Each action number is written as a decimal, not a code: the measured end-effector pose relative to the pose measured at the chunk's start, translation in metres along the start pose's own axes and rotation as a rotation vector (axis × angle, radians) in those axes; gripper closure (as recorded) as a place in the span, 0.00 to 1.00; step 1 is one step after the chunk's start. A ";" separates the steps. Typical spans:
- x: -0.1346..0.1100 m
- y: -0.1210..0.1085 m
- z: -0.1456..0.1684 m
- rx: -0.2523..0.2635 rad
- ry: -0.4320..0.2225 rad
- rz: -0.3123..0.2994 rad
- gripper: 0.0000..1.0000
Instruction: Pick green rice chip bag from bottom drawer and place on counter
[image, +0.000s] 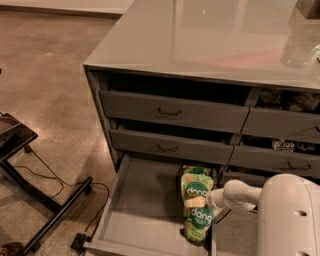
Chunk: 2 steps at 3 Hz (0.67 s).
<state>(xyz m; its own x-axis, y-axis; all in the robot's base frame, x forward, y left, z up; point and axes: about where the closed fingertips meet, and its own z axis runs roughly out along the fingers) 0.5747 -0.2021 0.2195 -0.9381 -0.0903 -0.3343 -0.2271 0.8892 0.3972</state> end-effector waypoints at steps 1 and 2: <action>0.001 0.000 0.001 -0.001 0.008 -0.006 0.02; 0.001 0.000 0.001 -0.001 0.008 -0.006 0.22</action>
Offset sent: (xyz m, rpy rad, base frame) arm -0.0008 0.0003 -0.0012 -0.0023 0.0046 0.0082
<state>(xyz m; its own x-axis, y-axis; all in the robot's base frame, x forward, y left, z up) 0.5739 -0.2018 0.2182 -0.9389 -0.0988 -0.3297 -0.2326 0.8882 0.3962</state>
